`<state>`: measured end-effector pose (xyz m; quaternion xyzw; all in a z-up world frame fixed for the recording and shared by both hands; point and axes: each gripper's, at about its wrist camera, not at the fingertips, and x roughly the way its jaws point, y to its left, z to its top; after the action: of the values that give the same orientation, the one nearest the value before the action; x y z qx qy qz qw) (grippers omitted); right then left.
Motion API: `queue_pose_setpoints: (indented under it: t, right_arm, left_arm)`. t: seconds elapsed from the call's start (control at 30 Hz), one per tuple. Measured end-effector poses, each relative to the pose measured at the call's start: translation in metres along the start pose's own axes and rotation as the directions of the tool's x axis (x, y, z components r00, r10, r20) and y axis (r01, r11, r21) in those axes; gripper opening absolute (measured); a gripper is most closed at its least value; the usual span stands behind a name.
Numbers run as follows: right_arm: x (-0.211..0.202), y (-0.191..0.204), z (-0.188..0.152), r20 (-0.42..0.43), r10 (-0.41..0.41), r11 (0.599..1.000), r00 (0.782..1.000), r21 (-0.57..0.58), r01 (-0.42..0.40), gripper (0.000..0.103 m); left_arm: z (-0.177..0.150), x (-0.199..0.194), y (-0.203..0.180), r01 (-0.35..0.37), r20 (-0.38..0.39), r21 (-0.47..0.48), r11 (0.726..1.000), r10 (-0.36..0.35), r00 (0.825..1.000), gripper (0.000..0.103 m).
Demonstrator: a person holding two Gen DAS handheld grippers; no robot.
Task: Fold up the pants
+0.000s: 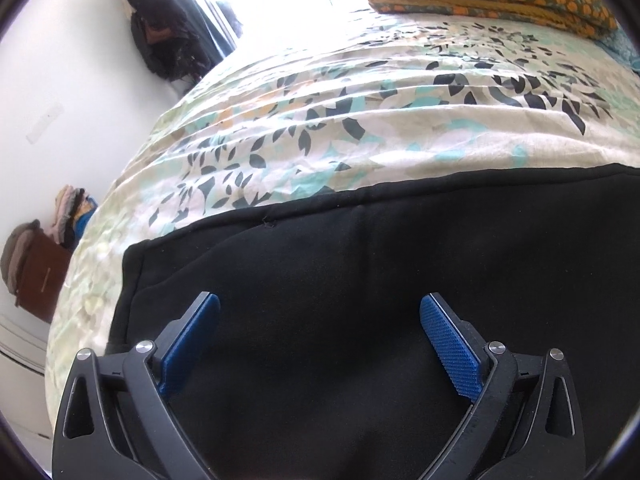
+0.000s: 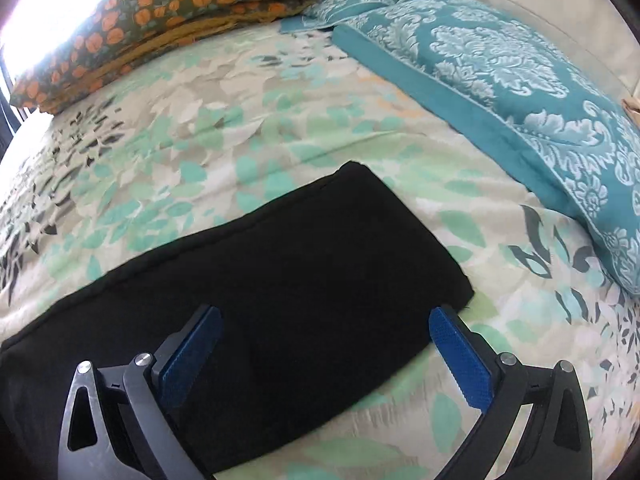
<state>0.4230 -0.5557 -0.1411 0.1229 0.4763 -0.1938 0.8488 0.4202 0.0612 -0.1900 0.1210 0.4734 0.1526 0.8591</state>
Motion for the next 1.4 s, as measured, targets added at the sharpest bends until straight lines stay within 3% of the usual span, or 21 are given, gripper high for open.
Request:
queue_pose_setpoints:
  t: [0.07,0.17,0.33,0.43,0.57,0.63,0.8,0.93,1.0,1.4]
  right_arm:
    - [-0.043,-0.004,-0.020,0.035,0.065,0.998,0.997,-0.008,-0.064,0.103]
    - [-0.103,-0.002,-0.072,0.054,0.092,0.993,0.994,-0.073,-0.088,0.103]
    - [-0.165,-0.007,-0.183,-0.069,0.136,0.989,0.988,-0.056,-0.140,0.103]
    - [-0.183,-0.003,-0.242,-0.105,0.146,0.986,0.984,-0.069,-0.154,0.103]
    - [-0.174,0.009,-0.292,-0.105,0.064,0.987,0.992,-0.138,-0.078,0.103]
    - [-0.162,0.007,-0.302,-0.155,0.025,0.987,0.988,-0.150,-0.048,0.103]
    - [-0.176,-0.011,-0.288,-0.023,0.006,0.992,1.000,-0.124,-0.009,0.103]
    - [-0.139,-0.021,-0.289,-0.125,-0.043,0.995,0.991,-0.091,0.032,0.103]
    - [-0.141,-0.020,-0.289,-0.086,-0.049,0.995,0.995,-0.094,0.041,0.103]
    - [-0.139,-0.019,-0.293,-0.066,-0.042,0.994,0.997,-0.105,0.035,0.103]
  left_arm:
    - [-0.005,-0.025,0.012,0.014,0.021,-0.027,1.000,-0.013,1.000,0.100]
    - [-0.030,-0.076,0.025,0.118,0.073,-0.038,0.992,-0.115,0.991,0.100]
    - [-0.102,-0.143,0.013,0.247,0.019,0.045,0.968,-0.248,0.969,0.100]
    - [-0.144,-0.156,-0.001,0.286,-0.029,0.065,0.956,-0.285,0.958,0.100]
    - [-0.178,-0.138,-0.014,0.275,-0.094,0.026,0.961,-0.271,0.958,0.101]
    - [-0.185,-0.135,-0.013,0.289,-0.052,-0.007,0.957,-0.289,0.956,0.102]
    - [-0.192,-0.133,-0.010,0.313,-0.017,-0.028,0.949,-0.314,0.949,0.102]
    - [-0.192,-0.130,-0.007,0.332,-0.008,-0.035,0.943,-0.332,0.943,0.102]
    - [-0.195,-0.130,-0.005,0.337,0.001,-0.037,0.941,-0.337,0.941,0.102]
    - [-0.198,-0.131,-0.006,0.327,0.016,-0.024,0.945,-0.327,0.945,0.102]
